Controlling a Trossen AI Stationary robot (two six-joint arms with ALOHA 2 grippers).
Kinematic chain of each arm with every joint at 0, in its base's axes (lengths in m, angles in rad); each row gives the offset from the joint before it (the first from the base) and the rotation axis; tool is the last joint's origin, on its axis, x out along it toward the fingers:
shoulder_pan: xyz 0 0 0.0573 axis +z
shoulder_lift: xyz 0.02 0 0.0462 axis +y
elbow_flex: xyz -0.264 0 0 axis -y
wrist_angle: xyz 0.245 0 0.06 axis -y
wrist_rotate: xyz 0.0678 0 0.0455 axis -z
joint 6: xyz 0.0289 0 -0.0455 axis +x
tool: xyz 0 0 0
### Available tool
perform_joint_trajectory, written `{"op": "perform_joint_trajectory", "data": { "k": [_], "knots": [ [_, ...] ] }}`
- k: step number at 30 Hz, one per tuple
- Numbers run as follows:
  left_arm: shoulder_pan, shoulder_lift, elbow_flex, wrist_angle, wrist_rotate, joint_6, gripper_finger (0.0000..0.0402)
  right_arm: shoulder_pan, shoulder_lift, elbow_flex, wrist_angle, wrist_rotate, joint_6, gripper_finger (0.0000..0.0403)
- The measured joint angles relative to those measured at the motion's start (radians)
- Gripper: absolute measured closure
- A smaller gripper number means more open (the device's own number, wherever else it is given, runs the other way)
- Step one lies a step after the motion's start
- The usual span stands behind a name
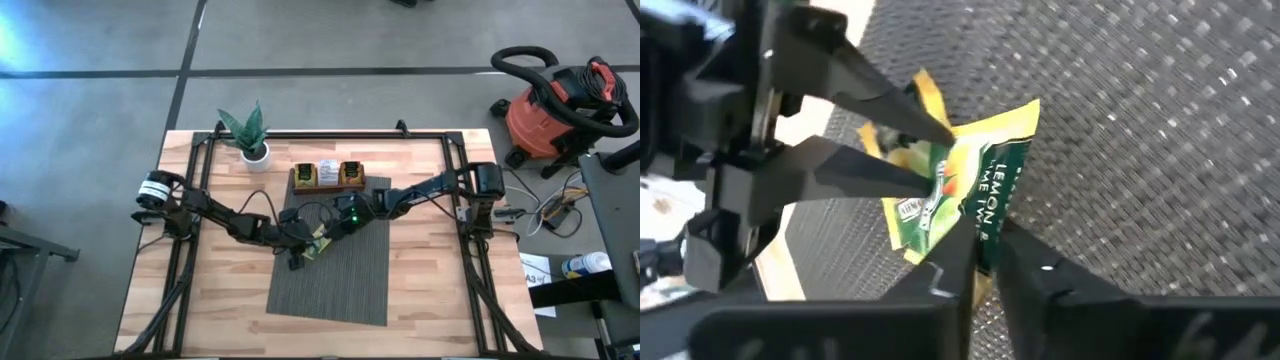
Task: Pick & Place Tea
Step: Put the right yellow tea bag into the left compartment of the wooden organizer
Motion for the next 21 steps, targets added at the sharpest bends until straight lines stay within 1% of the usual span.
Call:
{"op": "perform_joint_trajectory", "data": {
  "k": [2, 4, 7, 10, 14, 18, 21],
  "knots": [
    [0.000, -0.033, 0.000, -0.038, -0.023, -0.044, 0.0282, -0.003, -0.003, 0.009, -0.001, 0.000, -0.028, 0.0387],
    [0.000, -0.081, 0.000, -0.087, -0.065, -0.083, 0.0282, -0.010, -0.006, 0.025, -0.012, -0.004, -0.058, 0.0391],
    [0.000, -0.173, -0.002, -0.205, -0.126, -0.174, 0.0282, -0.030, -0.009, 0.073, -0.111, -0.006, -0.156, 0.0394],
    [-0.002, -0.288, -0.002, -0.327, -0.177, -0.278, 0.0282, -0.060, -0.012, 0.158, -0.253, 0.002, -0.325, 0.0394],
    [-0.012, -0.441, -0.009, -0.449, -0.257, -0.401, 0.0282, -0.126, -0.013, 0.313, -0.436, 0.004, -0.600, 0.0394],
    [-0.017, -0.570, -0.052, -0.448, -0.308, -0.502, 0.0282, -0.206, 0.009, 0.479, -0.574, 0.039, -0.864, 0.0394],
    [-0.017, -0.626, -0.091, -0.441, -0.318, -0.564, 0.0282, -0.260, 0.061, 0.615, -0.689, 0.059, -1.013, 0.0394]
  ]
}}
